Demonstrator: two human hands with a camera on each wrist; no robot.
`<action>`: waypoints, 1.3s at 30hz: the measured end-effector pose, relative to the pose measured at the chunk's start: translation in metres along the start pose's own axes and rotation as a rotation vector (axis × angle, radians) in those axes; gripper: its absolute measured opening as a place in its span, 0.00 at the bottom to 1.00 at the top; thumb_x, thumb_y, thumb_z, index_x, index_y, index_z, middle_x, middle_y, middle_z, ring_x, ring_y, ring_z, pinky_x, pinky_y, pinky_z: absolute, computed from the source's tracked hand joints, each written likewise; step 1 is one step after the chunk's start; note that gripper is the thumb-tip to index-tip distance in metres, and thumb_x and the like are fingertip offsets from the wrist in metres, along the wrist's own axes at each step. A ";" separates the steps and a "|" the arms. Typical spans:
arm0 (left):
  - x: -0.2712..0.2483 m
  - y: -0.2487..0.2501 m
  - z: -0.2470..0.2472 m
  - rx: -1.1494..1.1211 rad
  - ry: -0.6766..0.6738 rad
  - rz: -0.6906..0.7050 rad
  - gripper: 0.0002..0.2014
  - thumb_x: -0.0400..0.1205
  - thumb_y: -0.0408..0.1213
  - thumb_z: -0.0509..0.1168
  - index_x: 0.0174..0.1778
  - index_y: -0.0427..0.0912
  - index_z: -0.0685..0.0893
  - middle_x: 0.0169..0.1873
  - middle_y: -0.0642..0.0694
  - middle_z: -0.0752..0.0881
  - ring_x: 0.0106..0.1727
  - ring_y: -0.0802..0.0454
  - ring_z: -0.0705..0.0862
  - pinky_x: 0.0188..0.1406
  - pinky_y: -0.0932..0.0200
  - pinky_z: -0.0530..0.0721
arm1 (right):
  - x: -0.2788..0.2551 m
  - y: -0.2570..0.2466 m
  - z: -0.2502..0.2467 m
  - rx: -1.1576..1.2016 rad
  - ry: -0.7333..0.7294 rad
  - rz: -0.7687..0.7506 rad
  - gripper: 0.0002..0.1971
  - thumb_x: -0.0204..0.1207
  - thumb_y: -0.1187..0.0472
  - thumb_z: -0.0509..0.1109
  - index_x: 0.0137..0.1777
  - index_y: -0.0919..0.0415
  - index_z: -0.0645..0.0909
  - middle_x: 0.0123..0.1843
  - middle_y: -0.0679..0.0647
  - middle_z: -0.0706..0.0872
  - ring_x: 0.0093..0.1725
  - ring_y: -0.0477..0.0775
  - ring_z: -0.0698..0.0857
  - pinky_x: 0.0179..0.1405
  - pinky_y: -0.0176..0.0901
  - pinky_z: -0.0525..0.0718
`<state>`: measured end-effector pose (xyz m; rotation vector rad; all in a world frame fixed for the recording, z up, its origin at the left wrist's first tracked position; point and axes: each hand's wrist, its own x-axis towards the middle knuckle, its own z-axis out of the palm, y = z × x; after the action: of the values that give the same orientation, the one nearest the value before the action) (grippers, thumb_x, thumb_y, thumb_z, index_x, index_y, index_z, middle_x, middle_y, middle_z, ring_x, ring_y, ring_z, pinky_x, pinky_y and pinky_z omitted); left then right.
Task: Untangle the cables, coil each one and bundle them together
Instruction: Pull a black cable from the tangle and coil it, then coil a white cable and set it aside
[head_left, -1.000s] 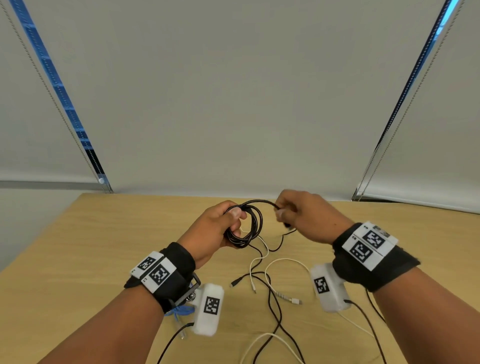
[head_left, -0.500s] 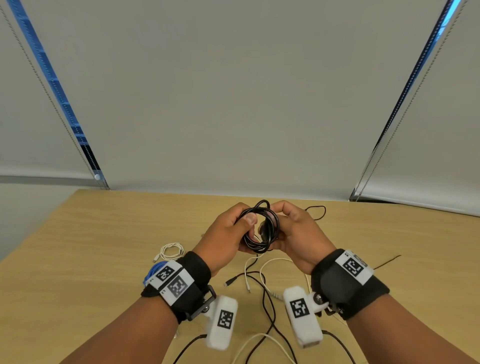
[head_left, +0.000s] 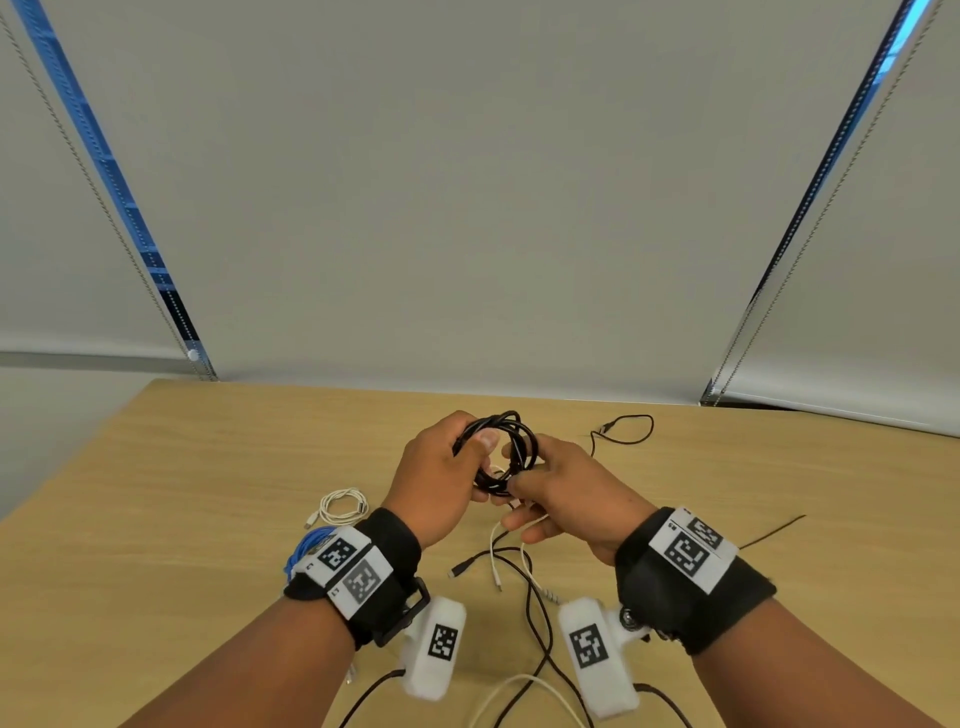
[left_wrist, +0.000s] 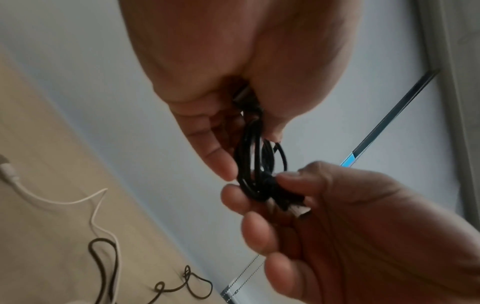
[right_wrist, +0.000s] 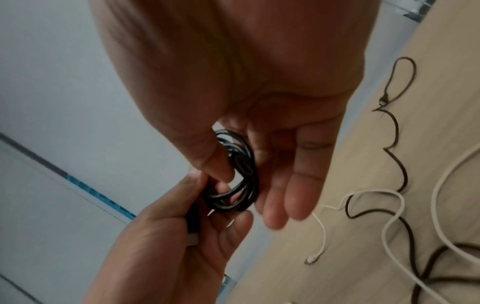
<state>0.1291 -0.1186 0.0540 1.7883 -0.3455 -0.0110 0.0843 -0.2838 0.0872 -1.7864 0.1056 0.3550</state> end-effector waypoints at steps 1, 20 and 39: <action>0.000 -0.002 -0.001 -0.011 0.031 -0.015 0.11 0.88 0.41 0.64 0.41 0.56 0.86 0.31 0.49 0.87 0.36 0.48 0.90 0.30 0.56 0.90 | 0.000 0.000 -0.001 -0.019 -0.027 0.014 0.14 0.84 0.63 0.66 0.69 0.53 0.77 0.54 0.60 0.92 0.42 0.56 0.93 0.42 0.49 0.90; -0.006 -0.017 -0.050 -0.403 -0.156 -0.304 0.09 0.87 0.26 0.64 0.60 0.37 0.86 0.37 0.41 0.88 0.39 0.49 0.89 0.38 0.54 0.91 | 0.011 0.014 -0.008 0.103 -0.040 -0.075 0.11 0.88 0.63 0.64 0.63 0.61 0.86 0.38 0.58 0.89 0.35 0.53 0.88 0.40 0.47 0.90; -0.024 -0.125 -0.122 0.652 0.173 -0.553 0.13 0.87 0.35 0.64 0.66 0.45 0.87 0.68 0.33 0.80 0.68 0.32 0.80 0.68 0.39 0.81 | 0.088 0.093 0.027 -1.121 -0.114 0.027 0.29 0.81 0.68 0.64 0.80 0.43 0.72 0.73 0.55 0.81 0.70 0.58 0.82 0.67 0.48 0.82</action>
<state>0.1576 0.0283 -0.0392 2.4609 0.3200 -0.1475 0.1382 -0.2709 -0.0312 -2.8590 -0.1950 0.6016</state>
